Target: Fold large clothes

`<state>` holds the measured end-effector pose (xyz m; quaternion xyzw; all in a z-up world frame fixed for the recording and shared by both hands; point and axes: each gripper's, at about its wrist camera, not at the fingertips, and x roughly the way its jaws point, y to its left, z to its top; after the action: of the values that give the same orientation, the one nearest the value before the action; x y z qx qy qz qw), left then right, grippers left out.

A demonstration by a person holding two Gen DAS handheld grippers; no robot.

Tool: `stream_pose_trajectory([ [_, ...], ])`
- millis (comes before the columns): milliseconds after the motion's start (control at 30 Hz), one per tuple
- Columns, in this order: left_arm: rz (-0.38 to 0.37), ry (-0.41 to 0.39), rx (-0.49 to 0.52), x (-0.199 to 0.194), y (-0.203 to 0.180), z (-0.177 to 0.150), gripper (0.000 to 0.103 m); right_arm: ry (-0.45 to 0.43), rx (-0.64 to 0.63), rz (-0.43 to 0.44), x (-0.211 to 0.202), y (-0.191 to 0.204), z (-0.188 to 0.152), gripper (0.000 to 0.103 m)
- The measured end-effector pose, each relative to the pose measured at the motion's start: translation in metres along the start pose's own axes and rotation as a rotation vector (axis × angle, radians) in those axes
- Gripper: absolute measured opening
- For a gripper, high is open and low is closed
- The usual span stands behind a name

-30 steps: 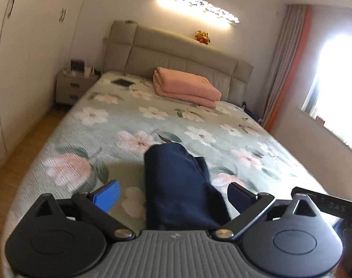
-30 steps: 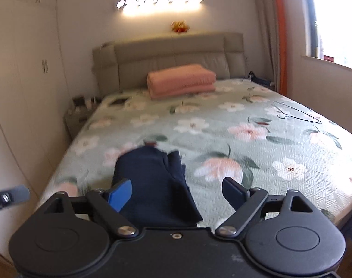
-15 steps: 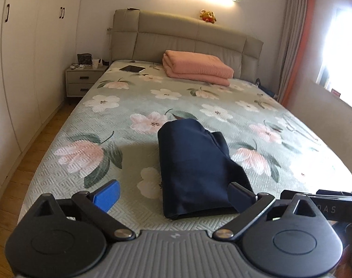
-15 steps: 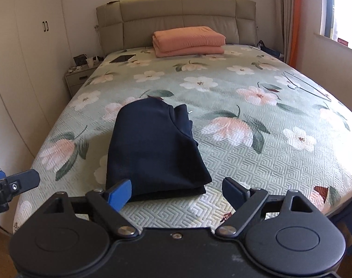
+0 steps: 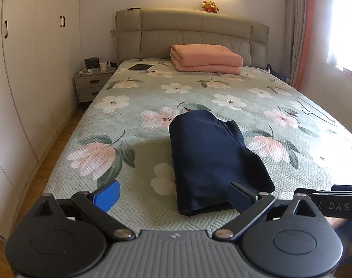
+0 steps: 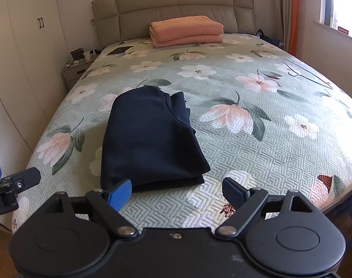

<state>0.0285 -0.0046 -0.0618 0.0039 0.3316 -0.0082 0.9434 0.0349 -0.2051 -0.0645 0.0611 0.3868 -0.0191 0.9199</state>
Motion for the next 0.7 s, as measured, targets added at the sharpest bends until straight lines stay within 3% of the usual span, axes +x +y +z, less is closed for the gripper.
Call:
stream_pose_trajectory([
  [167, 0.034, -0.019, 0.041, -0.0028, -0.0064, -0.0002, 0.101, 0.005, 0.011, 0.008, -0.0012, -0.0020, -0.0004, 0.101],
  [700, 0.022, -0.023, 0.061, -0.0083, -0.0072, -0.0029, 0.101, 0.013, 0.018, 0.032, -0.0067, -0.0028, -0.0006, 0.101],
])
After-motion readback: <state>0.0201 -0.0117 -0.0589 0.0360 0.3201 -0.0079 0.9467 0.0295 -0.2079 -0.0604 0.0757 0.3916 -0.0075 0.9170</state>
